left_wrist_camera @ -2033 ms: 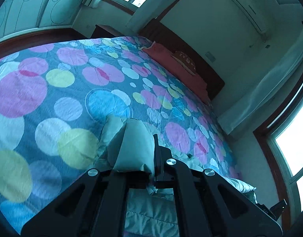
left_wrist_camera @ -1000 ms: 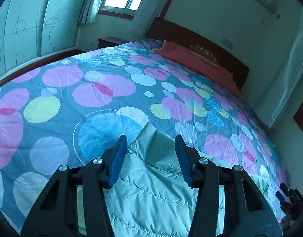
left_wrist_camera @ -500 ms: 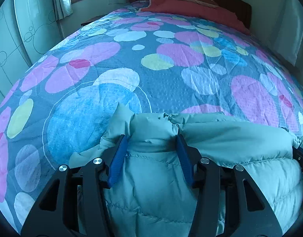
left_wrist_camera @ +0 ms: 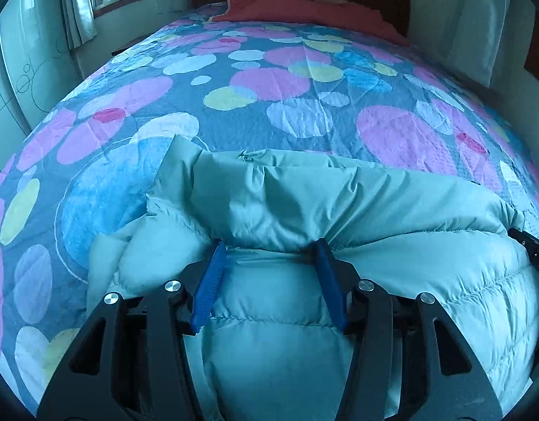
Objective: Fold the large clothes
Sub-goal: 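Lift the hem with both tools and fold it toward the collar, then open both tools and release the folded hem onto the jacket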
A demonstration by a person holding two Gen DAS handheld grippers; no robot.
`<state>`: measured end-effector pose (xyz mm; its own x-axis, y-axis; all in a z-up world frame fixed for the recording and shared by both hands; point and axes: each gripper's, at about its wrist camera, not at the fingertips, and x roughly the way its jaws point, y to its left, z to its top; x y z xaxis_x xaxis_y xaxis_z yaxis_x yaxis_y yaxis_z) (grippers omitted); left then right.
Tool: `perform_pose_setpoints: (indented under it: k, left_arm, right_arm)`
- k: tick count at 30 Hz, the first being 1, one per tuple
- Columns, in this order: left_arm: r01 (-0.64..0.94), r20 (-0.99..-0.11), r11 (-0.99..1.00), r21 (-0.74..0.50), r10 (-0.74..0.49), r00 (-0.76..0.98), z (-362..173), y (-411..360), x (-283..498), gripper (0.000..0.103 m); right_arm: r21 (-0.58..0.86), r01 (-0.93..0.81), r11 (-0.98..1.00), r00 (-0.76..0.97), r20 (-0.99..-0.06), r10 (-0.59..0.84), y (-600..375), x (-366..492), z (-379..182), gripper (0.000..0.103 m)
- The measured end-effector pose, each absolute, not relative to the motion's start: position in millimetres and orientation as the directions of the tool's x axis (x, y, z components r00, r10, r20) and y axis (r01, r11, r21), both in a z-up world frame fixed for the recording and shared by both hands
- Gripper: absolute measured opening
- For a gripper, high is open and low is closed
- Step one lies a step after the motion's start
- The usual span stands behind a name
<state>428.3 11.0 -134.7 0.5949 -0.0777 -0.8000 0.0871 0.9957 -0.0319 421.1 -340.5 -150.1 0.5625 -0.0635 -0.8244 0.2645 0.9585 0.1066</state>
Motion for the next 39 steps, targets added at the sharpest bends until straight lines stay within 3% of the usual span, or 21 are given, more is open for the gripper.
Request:
perform_pose_setpoints:
  k: [4,10,18,25,30,39]
  left_arm:
    - [0.054,-0.798,0.993,-0.106,-0.117,0.592,-119.5,20.0,417.9,0.052]
    - [0.065,-0.759,0.984,-0.166,-0.17,0.628,-106.2,20.9,389.1,0.054]
    - [0.085,-0.782,0.994,-0.074,-0.11,0.614,-136.7,7.2,393.9,0.058]
    - [0.054,-0.772,0.995,-0.09,-0.104,0.626,-119.2,20.1,370.5,0.057]
    - [0.045,-0.777,0.996,-0.072,-0.085,0.624,-128.6,28.1,363.6,0.057]
    - [-0.008,-0.781,0.996,-0.084,-0.061,0.621,-111.2,43.2,342.3,0.058]
  right_arm:
    - [0.065,0.277,0.959,0.554,-0.826,-0.104,-333.5,418.4,-139.5,0.058]
    - [0.113,0.194,0.974,0.662,-0.748,-0.046,-302.3,379.5,-104.3,0.058]
    - [0.067,0.156,0.985,0.622,-0.782,-0.046,-283.1,386.1,-144.4,0.059]
    - [0.101,0.186,0.977,0.657,-0.753,-0.047,-293.6,362.0,-123.1,0.059]
    - [0.03,0.233,0.972,0.633,-0.763,-0.128,-305.8,345.1,-128.3,0.059]
    - [0.102,0.266,0.959,0.643,-0.759,-0.098,-315.5,322.1,-113.6,0.059]
